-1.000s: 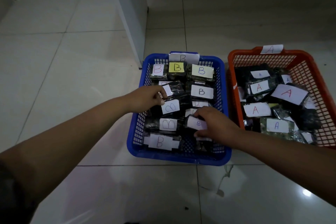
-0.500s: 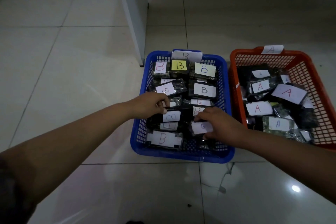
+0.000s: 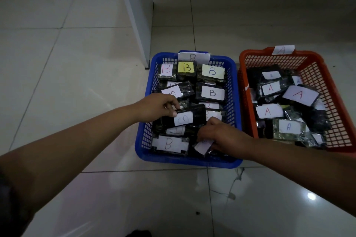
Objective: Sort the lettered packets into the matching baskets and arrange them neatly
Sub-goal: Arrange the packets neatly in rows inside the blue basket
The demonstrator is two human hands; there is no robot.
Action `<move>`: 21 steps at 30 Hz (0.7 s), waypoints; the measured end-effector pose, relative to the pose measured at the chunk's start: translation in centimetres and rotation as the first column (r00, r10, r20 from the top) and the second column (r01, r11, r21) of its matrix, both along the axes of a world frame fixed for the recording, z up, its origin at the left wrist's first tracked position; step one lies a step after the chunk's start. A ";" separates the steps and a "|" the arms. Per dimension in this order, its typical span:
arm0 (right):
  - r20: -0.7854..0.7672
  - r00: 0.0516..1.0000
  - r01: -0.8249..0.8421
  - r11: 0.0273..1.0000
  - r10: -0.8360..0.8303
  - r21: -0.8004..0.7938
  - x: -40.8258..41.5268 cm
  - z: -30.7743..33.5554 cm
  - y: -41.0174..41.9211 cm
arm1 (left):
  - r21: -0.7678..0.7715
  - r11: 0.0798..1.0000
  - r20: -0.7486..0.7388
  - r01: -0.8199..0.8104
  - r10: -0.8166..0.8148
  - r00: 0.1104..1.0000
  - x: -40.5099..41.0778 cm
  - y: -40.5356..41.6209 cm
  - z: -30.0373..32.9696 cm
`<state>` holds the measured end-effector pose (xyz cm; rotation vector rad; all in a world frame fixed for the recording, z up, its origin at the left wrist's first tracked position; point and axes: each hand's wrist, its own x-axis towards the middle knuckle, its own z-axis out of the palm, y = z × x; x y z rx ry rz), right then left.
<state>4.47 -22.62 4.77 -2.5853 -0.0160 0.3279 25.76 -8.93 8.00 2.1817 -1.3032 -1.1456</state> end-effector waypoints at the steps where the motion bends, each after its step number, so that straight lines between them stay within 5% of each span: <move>1: 0.014 1.000 0.000 1.000 0.000 0.000 0.0 -0.2 0.0 | -0.003 1.000 0.002 0.004 -0.004 1.000 -0.1 -0.1 0.0; 8: 0.027 0.997 0.066 0.993 -0.069 0.103 -0.5 0.1 -1.3 | -0.016 0.998 -0.044 -0.054 0.053 0.998 -0.1 -0.6 0.2; 15: -0.059 0.996 -0.066 0.995 0.070 0.072 -0.3 0.2 -1.4 | -0.027 0.996 -0.064 -0.088 0.087 0.994 -0.1 -1.0 0.3; 21: -0.174 0.976 0.147 0.984 -0.127 0.103 -0.1 1.0 -1.9 | -0.015 0.995 -0.086 -0.102 0.100 0.991 0.0 -1.1 -0.2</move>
